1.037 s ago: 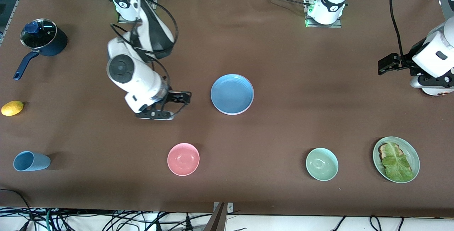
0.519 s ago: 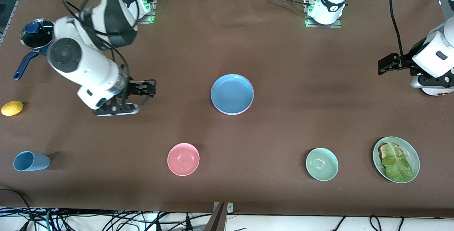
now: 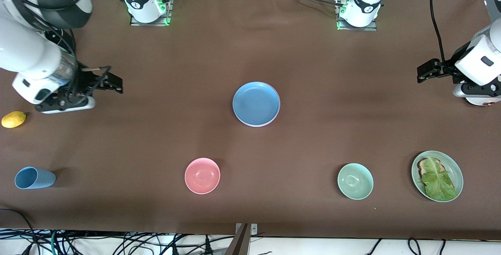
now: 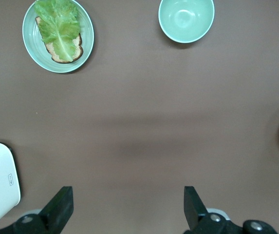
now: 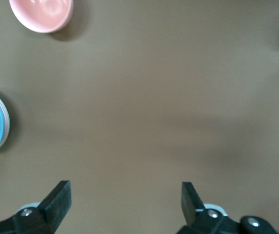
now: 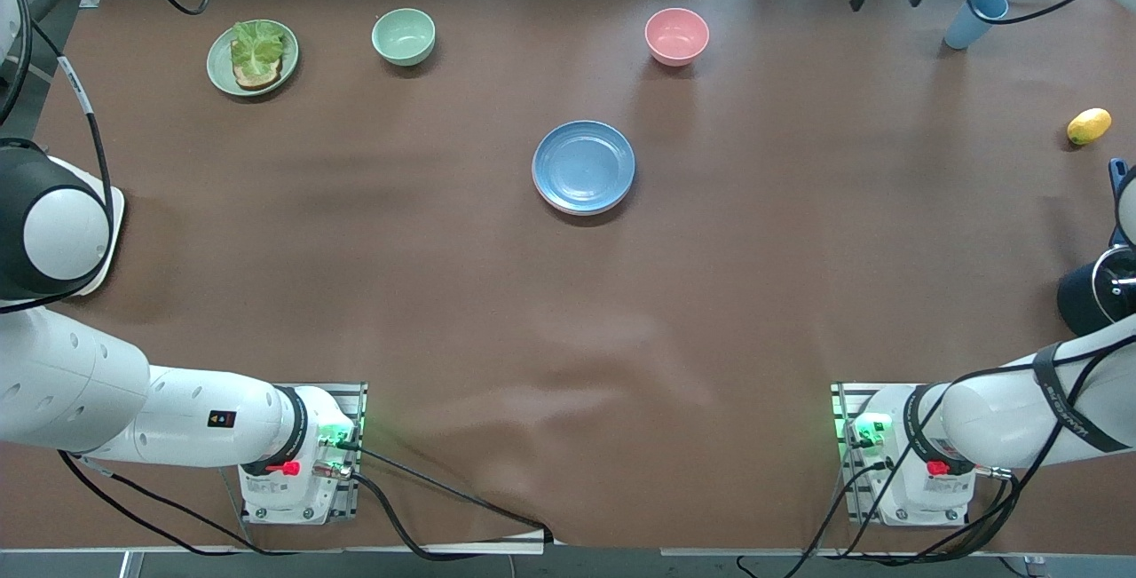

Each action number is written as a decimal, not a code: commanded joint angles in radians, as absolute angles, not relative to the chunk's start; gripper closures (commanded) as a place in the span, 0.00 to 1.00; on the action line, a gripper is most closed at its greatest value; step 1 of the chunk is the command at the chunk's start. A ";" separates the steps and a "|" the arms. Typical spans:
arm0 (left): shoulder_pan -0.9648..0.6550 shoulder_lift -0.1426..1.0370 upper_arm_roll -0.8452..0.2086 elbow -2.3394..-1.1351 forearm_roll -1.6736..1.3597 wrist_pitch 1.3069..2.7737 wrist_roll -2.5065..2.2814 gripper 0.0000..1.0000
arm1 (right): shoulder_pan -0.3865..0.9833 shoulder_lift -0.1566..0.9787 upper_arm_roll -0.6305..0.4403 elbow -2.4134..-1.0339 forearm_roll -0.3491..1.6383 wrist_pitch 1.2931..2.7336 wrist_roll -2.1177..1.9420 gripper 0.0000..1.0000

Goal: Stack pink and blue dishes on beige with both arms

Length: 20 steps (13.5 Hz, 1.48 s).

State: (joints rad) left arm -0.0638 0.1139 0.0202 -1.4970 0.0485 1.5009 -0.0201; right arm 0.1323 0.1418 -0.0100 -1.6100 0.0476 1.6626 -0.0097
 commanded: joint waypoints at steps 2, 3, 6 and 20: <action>-0.067 0.126 0.018 -1.471 0.064 1.497 -0.017 0.00 | 0.117 0.034 -0.002 -1.648 0.041 1.608 -0.028 0.00; -0.067 0.126 0.018 -1.471 0.064 1.497 -0.017 0.00 | 0.117 0.034 -0.008 -1.638 0.044 1.600 -0.032 0.00; -0.067 0.126 0.018 -1.471 0.064 1.497 -0.017 0.00 | 0.115 0.038 -0.020 -1.605 0.045 1.545 -0.031 0.00; -0.067 0.126 0.018 -1.471 0.064 1.497 -0.017 0.00 | 0.066 0.146 -0.014 -1.413 0.046 1.462 -0.037 0.00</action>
